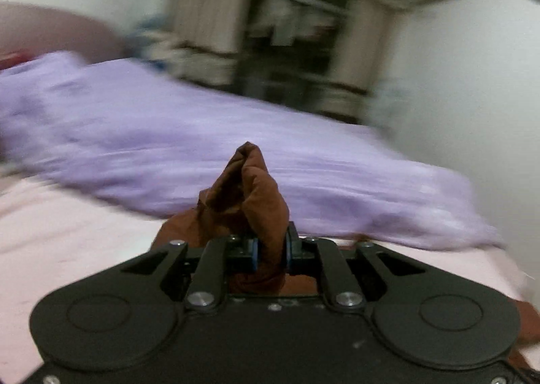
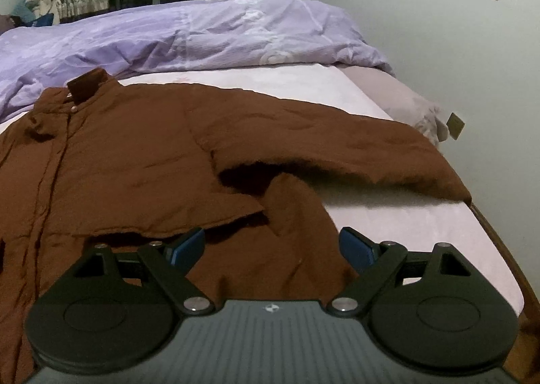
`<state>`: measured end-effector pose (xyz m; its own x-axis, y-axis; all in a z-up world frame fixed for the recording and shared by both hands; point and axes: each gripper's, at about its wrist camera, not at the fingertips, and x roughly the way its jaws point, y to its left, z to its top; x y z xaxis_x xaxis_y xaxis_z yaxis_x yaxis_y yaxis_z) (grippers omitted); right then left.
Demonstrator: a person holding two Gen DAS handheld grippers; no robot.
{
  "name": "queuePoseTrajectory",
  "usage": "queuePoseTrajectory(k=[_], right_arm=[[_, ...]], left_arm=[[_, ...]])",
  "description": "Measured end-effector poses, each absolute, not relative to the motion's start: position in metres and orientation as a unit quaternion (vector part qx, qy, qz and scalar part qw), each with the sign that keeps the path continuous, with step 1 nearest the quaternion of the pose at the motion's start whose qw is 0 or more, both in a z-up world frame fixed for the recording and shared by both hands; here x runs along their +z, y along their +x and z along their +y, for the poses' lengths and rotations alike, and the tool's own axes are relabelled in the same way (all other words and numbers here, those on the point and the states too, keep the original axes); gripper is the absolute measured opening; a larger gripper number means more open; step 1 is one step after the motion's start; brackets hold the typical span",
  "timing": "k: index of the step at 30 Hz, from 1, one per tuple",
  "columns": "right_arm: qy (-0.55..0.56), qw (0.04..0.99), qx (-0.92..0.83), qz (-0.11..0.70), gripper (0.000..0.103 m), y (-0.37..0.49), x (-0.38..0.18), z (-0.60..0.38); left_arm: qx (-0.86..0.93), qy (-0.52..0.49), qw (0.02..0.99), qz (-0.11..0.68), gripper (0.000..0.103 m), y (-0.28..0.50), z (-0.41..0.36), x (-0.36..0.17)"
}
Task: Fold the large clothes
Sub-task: 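Grasp the jacket sleeve cuff with the left tool and lift it, then carry the sleeve across the jacket front and open the left tool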
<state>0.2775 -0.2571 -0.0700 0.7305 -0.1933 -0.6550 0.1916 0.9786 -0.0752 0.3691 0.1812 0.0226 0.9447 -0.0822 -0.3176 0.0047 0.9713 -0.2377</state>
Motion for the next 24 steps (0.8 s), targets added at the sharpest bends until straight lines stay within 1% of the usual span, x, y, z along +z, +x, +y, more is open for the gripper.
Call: queuePoseTrajectory(k=[3,8,11,16,19,20,21,22,24], right_arm=[[-0.003,0.928,-0.102,0.359,0.103,0.28,-0.069,-0.264],[-0.002,0.932,-0.105,0.347,0.103,0.275,-0.065,-0.276],[-0.003,0.929,-0.113,0.351,0.103,0.275,-0.069,-0.285],[0.011,0.924,-0.125,0.362,0.103,0.274,-0.078,-0.302],[0.012,0.919,-0.132,0.372,0.103,0.275,-0.085,-0.308],[0.012,0.917,-0.133,0.376,0.103,0.276,-0.087,-0.31],[0.013,0.916,-0.135,0.379,0.103,0.278,-0.089,-0.311],[0.014,0.915,-0.136,0.38,0.103,0.277,-0.09,-0.312],[0.016,0.914,-0.134,0.383,0.103,0.277,-0.092,-0.313]], left_arm=[[-0.072,-0.14,0.967,0.202,0.012,0.401,0.125,0.01],[-0.145,-0.179,0.947,0.225,0.012,0.425,0.053,-0.017],[-0.17,-0.192,0.934,0.25,0.012,0.44,0.023,-0.038],[-0.19,-0.185,0.919,0.291,0.012,0.473,-0.01,-0.082],[-0.192,-0.185,0.909,0.32,0.015,0.484,-0.032,-0.113],[-0.19,-0.181,0.905,0.334,0.02,0.488,-0.036,-0.126],[-0.189,-0.174,0.898,0.357,0.023,0.496,-0.04,-0.142],[-0.196,-0.172,0.89,0.375,0.023,0.506,-0.044,-0.159],[-0.206,-0.174,0.896,0.354,0.024,0.506,-0.048,-0.167]])
